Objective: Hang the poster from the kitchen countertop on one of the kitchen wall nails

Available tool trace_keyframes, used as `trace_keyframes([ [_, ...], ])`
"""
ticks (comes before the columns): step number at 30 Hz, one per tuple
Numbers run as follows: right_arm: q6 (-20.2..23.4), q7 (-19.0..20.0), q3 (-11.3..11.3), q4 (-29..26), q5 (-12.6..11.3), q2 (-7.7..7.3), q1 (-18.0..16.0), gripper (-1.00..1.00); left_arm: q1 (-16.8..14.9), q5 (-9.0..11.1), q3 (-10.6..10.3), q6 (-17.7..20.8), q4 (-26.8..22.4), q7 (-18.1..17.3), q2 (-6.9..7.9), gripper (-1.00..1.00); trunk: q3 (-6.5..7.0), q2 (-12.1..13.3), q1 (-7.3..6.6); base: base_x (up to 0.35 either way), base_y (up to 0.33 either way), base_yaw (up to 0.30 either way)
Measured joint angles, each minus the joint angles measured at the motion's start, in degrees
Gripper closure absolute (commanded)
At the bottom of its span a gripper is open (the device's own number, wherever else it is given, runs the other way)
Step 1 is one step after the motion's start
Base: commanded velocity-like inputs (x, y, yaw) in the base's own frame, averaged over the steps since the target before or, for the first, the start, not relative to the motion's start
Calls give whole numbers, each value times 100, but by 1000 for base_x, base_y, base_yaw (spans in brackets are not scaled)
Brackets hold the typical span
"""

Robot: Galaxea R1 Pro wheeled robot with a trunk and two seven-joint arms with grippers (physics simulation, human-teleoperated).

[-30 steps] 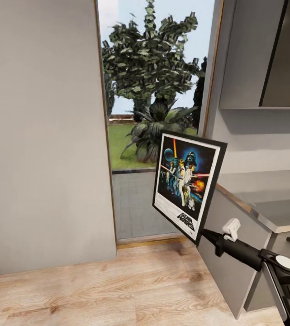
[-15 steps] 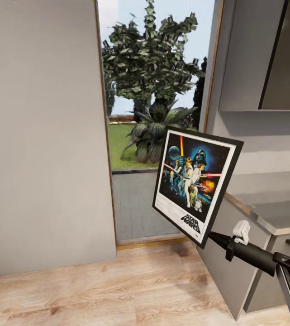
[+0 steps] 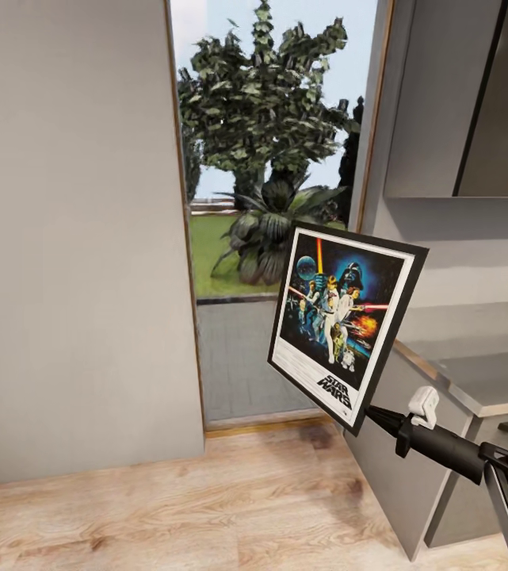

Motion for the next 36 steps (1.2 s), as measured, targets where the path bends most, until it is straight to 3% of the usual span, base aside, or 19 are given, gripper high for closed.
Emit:
trace_keyframes([
  [9,-6,0,0,1,-1,0,0,100,0,-5,1,1,9,1,0,-100,104,361,-198,0,0,0],
  [36,-18,0,0,1,-1,7,0,100,0,-7,1,4,9,1,0,-100,584,1445,-791,0,0,0],
])
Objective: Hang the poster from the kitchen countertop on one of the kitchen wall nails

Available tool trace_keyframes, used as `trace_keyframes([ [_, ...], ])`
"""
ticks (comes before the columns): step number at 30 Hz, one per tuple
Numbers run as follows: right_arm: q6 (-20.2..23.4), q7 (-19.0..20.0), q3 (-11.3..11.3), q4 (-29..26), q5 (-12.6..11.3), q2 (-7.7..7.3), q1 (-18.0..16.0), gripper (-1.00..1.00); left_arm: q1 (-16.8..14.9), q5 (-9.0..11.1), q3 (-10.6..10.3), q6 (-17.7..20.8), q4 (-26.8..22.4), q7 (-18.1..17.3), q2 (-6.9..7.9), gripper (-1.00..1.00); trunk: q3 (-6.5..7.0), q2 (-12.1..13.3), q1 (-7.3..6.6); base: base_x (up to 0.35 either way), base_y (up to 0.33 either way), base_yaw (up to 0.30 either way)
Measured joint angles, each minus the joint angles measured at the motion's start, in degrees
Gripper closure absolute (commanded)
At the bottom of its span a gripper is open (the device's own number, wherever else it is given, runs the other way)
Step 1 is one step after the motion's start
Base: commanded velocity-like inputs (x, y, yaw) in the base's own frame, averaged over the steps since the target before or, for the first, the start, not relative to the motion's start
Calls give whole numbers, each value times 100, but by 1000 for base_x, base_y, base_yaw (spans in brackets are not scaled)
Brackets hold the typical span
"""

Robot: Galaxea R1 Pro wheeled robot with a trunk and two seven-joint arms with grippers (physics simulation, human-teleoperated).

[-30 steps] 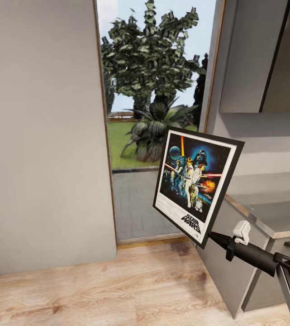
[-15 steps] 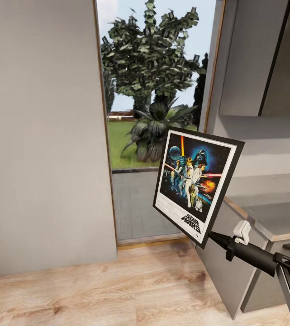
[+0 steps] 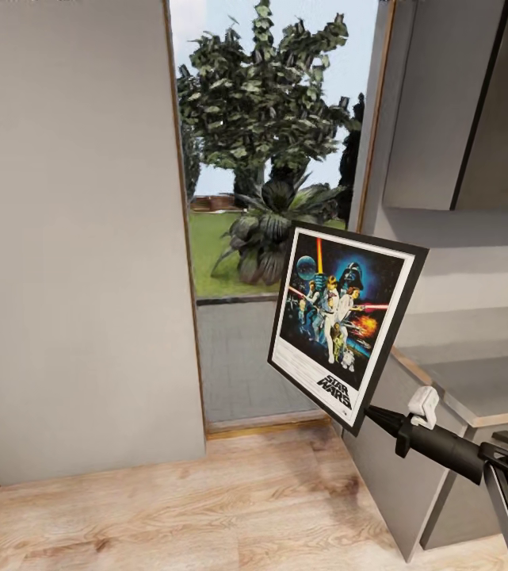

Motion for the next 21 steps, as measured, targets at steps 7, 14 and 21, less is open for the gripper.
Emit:
trace_keyframes([
  [7,0,0,0,1,0,2,0,100,0,0,0,1,0,0,0,-100,126,281,-154,0,0,0],
  [14,-2,-6,0,0,0,2,0,100,0,0,0,5,0,0,0,-100,252,562,-308,0,0,0],
  [21,-1,-9,0,2,5,2,0,100,0,0,-3,5,0,0,1,-100,378,843,-462,0,0,0],
])
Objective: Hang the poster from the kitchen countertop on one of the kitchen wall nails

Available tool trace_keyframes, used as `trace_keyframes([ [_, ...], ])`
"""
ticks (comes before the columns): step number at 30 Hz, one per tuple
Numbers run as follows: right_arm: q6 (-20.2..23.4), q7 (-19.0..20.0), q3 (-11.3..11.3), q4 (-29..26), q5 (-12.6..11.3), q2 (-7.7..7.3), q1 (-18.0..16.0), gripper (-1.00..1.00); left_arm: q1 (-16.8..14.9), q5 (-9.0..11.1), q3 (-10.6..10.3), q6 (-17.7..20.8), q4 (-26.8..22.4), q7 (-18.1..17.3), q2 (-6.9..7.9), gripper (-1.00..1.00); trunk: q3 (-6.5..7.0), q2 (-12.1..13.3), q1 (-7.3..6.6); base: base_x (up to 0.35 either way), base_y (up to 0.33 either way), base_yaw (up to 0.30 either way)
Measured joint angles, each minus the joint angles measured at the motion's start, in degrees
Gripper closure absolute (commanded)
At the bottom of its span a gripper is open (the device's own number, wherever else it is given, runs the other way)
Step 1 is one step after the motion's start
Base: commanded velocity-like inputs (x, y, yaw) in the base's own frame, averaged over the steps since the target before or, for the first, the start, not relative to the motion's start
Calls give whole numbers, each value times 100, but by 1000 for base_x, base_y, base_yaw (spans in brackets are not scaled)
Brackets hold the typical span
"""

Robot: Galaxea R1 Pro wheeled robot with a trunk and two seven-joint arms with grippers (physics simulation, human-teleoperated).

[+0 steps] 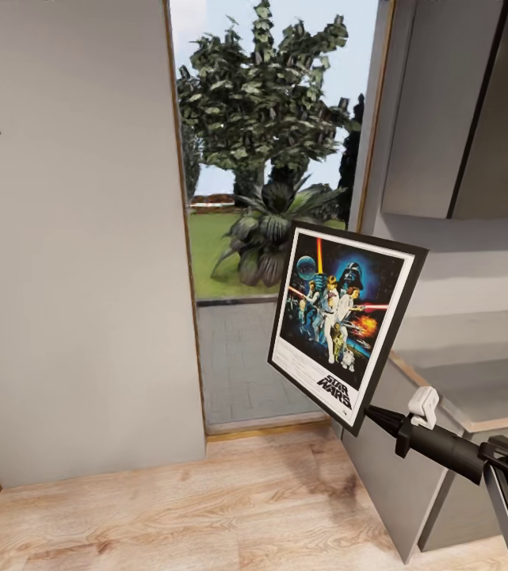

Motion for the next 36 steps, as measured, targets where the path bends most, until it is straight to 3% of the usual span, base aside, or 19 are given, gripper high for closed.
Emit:
trace_keyframes([
  [36,0,-9,0,-2,10,0,1,100,0,0,-6,0,6,0,0,-100,648,1446,-792,0,0,0],
])
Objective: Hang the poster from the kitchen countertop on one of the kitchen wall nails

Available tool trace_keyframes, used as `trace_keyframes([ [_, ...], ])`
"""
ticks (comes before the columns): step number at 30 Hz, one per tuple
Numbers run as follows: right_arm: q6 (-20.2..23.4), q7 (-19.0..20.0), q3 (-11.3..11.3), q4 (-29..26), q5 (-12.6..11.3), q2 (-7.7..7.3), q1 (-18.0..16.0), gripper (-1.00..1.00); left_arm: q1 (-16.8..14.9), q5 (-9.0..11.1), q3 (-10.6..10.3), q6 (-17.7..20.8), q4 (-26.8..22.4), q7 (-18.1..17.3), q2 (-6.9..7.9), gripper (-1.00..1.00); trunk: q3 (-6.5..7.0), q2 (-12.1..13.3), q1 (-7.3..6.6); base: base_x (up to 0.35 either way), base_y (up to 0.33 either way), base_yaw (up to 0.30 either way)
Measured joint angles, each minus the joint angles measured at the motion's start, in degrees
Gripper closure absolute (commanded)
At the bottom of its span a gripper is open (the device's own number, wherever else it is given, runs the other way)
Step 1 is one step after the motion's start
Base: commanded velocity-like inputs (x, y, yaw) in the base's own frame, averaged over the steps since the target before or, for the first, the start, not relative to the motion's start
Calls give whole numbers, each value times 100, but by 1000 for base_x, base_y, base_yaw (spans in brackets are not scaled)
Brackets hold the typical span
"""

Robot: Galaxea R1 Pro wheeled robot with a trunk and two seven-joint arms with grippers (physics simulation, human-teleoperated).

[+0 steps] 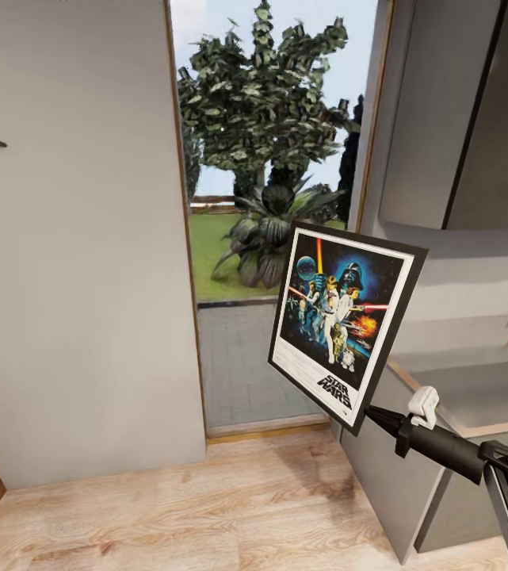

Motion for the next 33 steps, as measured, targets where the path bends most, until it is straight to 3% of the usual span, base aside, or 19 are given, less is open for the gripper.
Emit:
trace_keyframes([
  [33,-13,0,0,-1,2,0,-3,100,-2,0,0,2,0,0,-1,-100,584,1318,-725,0,0,0],
])
